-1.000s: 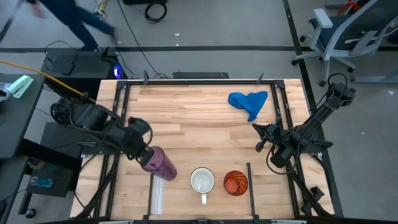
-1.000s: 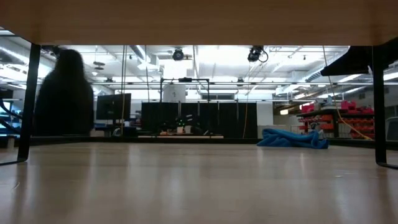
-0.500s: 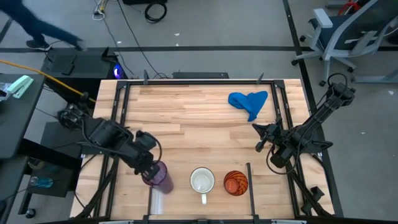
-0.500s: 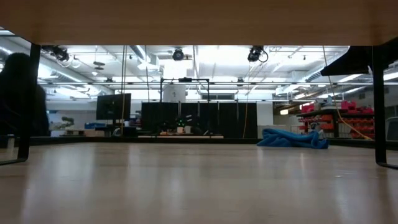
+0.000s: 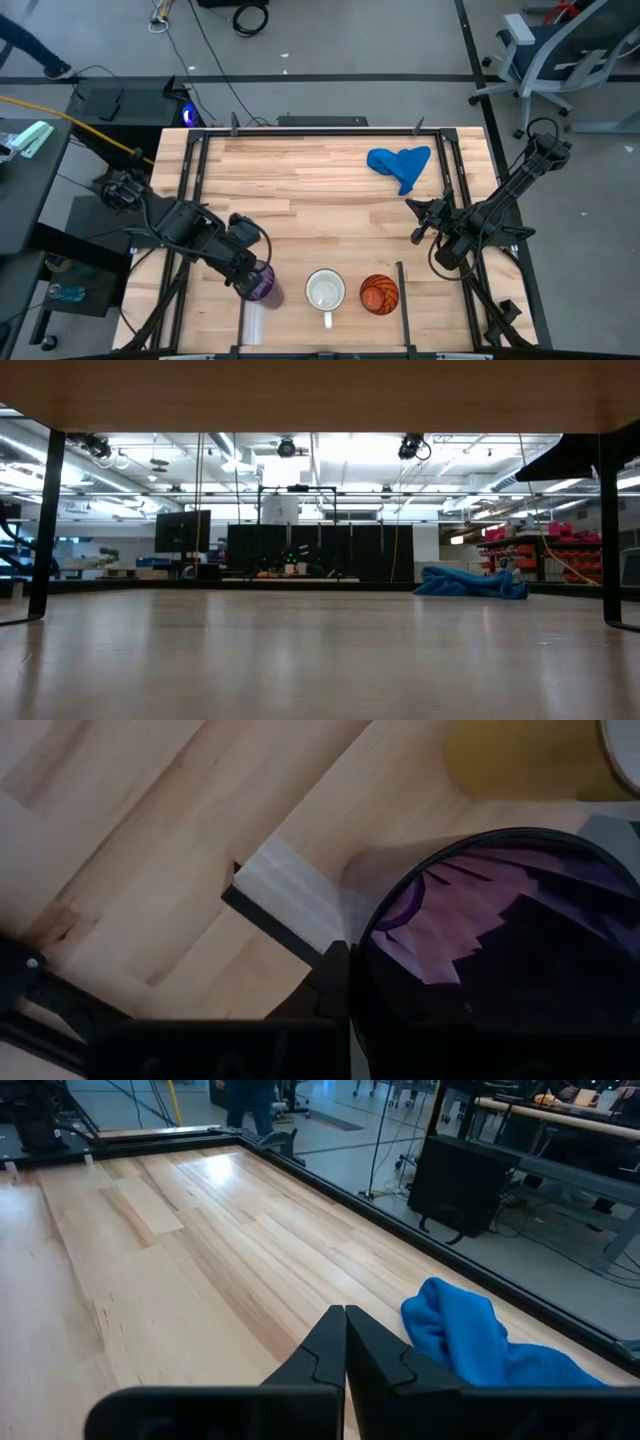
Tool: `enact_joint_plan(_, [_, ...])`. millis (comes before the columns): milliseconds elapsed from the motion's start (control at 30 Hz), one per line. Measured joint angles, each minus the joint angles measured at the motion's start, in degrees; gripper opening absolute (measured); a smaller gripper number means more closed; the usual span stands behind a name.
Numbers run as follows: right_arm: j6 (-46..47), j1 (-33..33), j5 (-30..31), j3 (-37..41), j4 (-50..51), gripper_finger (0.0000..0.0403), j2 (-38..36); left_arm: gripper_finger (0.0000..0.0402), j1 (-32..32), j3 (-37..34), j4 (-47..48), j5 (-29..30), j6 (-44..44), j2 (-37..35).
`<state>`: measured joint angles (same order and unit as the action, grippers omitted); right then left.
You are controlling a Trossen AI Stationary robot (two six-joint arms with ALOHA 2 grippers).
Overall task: Stack small to large cups/mugs on shelf
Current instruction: Put the purple cup on the shelf
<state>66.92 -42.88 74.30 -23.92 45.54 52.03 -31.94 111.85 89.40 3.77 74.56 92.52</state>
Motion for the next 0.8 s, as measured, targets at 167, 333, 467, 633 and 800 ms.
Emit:
enact_joint_plan(167, [-0.5, 0.0, 0.0, 0.0, 0.0, 0.0011, 0.0, 0.0012, 0.0, 0.0, -4.2, 2.1, -3.5, 0.2])
enact_joint_plan(333, [-0.7, 0.0, 0.0, 0.0, 0.0, 0.0011, 0.0, 0.0012, 0.0, 0.0, -2.3, 2.4, -3.2, 0.2])
enact_joint_plan(467, [-0.8, 0.0, 0.0, 0.0, 0.0, 0.0011, 0.0, 0.0012, 0.0, 0.0, -2.0, 3.6, -3.0, 0.2])
enact_joint_plan(633, [-0.9, 0.0, 0.0, 0.0, 0.0, 0.0011, 0.0, 0.0012, 0.0, 0.0, -2.2, 3.8, -3.2, 0.2])
enact_joint_plan(800, [-0.9, 0.0, 0.0, 0.0, 0.0, 0.0011, 0.0, 0.0012, -0.5, 0.0, -2.5, 3.8, -3.4, 0.8])
